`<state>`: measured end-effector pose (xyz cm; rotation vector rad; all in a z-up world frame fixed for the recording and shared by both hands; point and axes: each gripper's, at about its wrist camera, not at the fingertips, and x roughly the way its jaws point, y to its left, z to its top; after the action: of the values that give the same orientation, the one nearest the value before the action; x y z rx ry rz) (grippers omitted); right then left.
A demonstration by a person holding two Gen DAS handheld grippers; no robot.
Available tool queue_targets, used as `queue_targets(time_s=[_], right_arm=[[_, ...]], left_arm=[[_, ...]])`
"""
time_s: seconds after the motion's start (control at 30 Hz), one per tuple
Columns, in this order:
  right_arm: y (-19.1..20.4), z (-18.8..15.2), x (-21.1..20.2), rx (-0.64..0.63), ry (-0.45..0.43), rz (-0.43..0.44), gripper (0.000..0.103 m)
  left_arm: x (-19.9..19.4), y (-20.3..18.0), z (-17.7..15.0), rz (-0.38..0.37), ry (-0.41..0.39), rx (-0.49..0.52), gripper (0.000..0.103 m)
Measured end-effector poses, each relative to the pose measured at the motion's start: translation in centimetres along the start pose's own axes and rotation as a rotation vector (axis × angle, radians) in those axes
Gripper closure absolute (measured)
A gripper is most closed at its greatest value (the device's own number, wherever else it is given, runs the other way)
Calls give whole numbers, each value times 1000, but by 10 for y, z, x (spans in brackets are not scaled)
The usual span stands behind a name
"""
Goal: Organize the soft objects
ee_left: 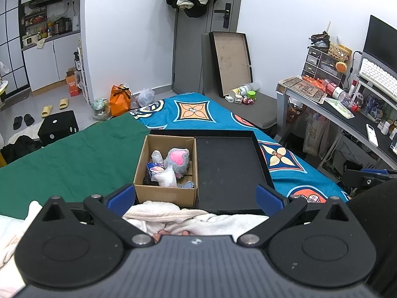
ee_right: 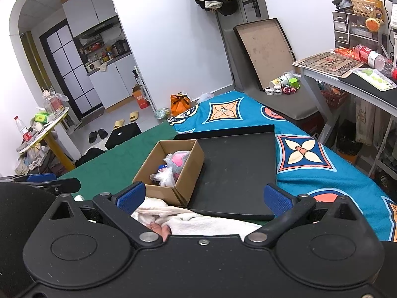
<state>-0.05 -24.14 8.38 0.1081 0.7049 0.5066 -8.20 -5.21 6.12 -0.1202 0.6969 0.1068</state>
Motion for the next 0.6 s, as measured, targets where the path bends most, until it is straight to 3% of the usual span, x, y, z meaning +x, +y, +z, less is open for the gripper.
queue_targets(time_s=[0.6], right_arm=[[0, 1, -1, 9, 5, 0, 0]], left_arm=[[1, -1, 3, 9, 3, 28, 0]])
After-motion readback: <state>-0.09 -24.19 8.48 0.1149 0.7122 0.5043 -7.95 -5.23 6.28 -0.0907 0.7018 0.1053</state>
